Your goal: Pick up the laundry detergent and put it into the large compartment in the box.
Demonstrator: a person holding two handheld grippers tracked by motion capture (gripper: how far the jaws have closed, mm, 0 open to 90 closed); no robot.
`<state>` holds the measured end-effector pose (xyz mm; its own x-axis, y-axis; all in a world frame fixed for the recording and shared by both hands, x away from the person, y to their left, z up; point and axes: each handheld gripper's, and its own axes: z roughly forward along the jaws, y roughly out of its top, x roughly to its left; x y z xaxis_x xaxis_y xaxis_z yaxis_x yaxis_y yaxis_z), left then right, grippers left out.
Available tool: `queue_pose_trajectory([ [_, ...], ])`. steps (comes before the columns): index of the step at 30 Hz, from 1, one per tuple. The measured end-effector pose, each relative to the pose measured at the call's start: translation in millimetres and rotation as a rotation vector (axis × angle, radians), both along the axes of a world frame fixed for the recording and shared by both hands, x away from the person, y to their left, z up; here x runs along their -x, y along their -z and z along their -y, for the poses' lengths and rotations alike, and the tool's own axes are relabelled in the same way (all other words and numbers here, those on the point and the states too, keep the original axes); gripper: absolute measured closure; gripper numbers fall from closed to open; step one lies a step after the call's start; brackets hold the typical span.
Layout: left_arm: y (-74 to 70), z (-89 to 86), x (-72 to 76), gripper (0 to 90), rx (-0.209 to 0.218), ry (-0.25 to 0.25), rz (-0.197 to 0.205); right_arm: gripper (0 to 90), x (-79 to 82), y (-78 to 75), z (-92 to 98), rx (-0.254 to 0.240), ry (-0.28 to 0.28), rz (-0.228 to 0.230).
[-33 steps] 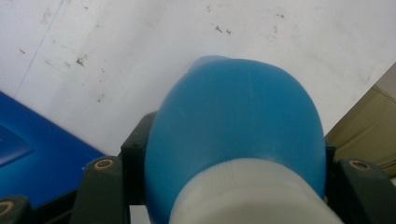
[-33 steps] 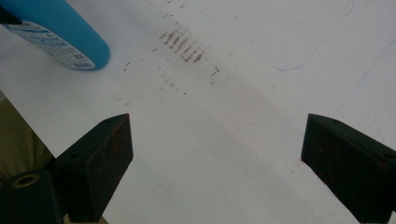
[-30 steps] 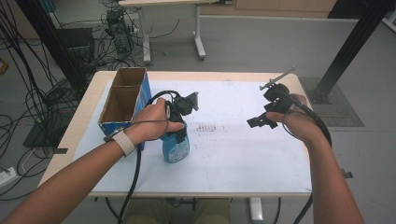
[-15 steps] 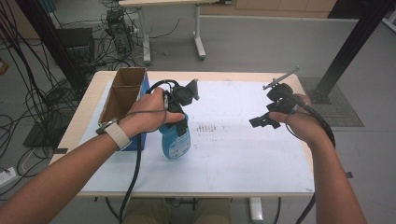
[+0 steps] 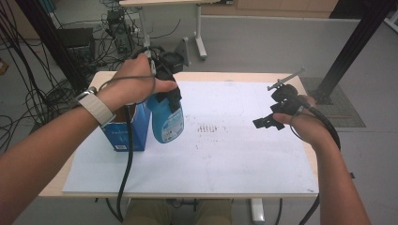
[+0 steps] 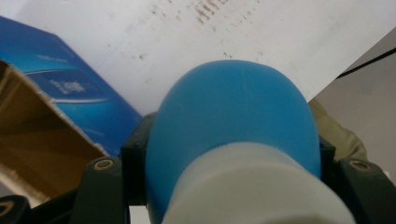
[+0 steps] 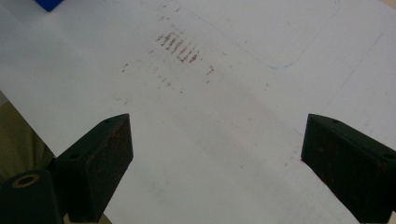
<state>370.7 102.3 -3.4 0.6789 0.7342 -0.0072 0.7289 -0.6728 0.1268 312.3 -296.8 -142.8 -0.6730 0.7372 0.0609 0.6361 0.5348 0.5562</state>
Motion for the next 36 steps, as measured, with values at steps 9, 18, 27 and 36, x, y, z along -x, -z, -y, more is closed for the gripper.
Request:
queue_pose_trajectory([
  [9, -47.2, -14.7, -5.3, 38.8, 0.020, -0.119, -0.007, 8.9, 0.1, -4.6, -2.5, -0.004, -0.011, 0.014],
  [18, -72.3, -35.1, -13.3, 38.7, 0.058, -0.230, -0.024, 8.9, -1.4, -5.5, -3.6, -0.009, -0.021, 0.019],
  [27, -94.8, -62.8, -22.0, 38.6, 0.039, -0.371, -0.021, 8.9, -0.9, -4.3, 2.0, -0.013, -0.012, 0.020],
  [36, -107.6, -87.6, -23.1, 38.6, 0.055, -0.486, -0.005, 8.9, -2.7, -1.7, 2.7, -0.019, -0.011, 0.016],
])
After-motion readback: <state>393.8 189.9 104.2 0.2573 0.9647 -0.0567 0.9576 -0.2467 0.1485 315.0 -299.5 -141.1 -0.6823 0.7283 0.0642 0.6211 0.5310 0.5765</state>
